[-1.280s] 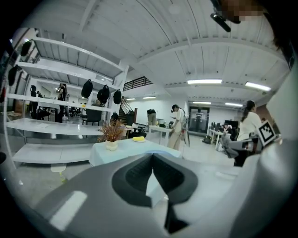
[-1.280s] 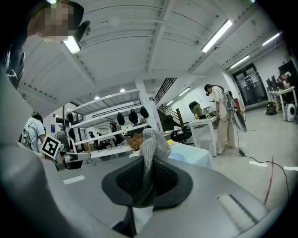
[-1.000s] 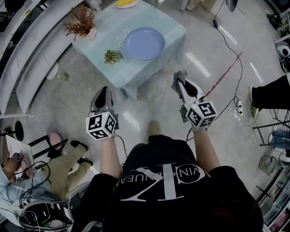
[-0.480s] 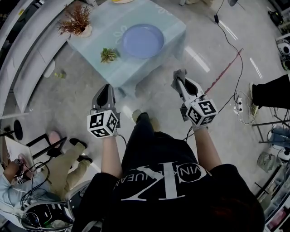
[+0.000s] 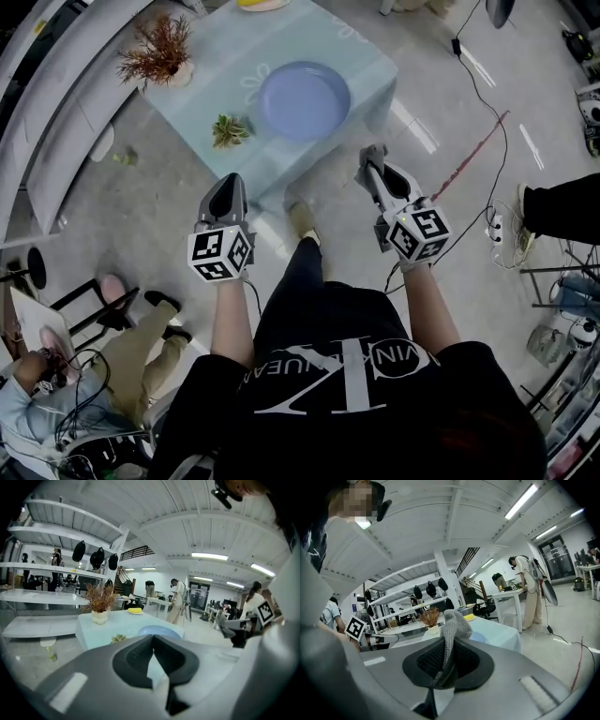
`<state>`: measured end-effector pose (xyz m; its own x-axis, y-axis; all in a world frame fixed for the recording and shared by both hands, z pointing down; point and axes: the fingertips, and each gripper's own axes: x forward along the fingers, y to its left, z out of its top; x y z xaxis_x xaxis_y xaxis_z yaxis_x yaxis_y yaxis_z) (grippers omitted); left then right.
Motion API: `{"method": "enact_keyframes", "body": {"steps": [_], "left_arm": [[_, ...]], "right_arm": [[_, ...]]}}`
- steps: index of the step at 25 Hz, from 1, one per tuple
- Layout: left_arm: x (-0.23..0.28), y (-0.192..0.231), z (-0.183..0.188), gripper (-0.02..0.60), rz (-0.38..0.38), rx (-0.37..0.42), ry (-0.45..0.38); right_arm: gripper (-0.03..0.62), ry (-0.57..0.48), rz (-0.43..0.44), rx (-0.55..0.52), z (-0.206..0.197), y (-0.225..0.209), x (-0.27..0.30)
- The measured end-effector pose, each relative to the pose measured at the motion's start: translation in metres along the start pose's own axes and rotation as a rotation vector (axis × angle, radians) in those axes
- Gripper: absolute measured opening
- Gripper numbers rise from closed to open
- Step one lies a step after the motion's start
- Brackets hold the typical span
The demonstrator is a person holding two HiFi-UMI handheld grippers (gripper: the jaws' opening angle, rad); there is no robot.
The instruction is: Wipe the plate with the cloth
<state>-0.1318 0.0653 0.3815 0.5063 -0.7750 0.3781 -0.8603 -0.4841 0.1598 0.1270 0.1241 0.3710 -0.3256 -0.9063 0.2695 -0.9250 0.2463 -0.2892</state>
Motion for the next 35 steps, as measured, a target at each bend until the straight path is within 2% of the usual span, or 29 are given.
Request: {"method": "enact_keyframes", "body": {"steps": [6, 12, 22, 27, 35], "left_arm": [[0.049, -0.011, -0.004, 0.0, -0.073, -0.012, 0.066], [0.092, -0.007, -0.011, 0.0, -0.089, -0.033, 0.119], [0.135, -0.011, -0.032, 0.0, -0.138, -0.068, 0.204], [0.145, -0.01, -0.039, 0.0, -0.109, -0.041, 0.252], [0.148, 0.004, -0.054, 0.0, -0.05, -0.094, 0.285]], "right_arm": [[0.043, 0.027, 0.018, 0.004, 0.011, -0.016, 0.04], [0.043, 0.076, 0.017, 0.019, 0.006, -0.029, 0.076], [0.043, 0.141, 0.034, 0.006, 0.002, -0.037, 0.127], [0.043, 0.159, 0.058, -0.01, 0.004, -0.036, 0.144], [0.043, 0.224, 0.13, -0.031, -0.01, -0.033, 0.175]]}}
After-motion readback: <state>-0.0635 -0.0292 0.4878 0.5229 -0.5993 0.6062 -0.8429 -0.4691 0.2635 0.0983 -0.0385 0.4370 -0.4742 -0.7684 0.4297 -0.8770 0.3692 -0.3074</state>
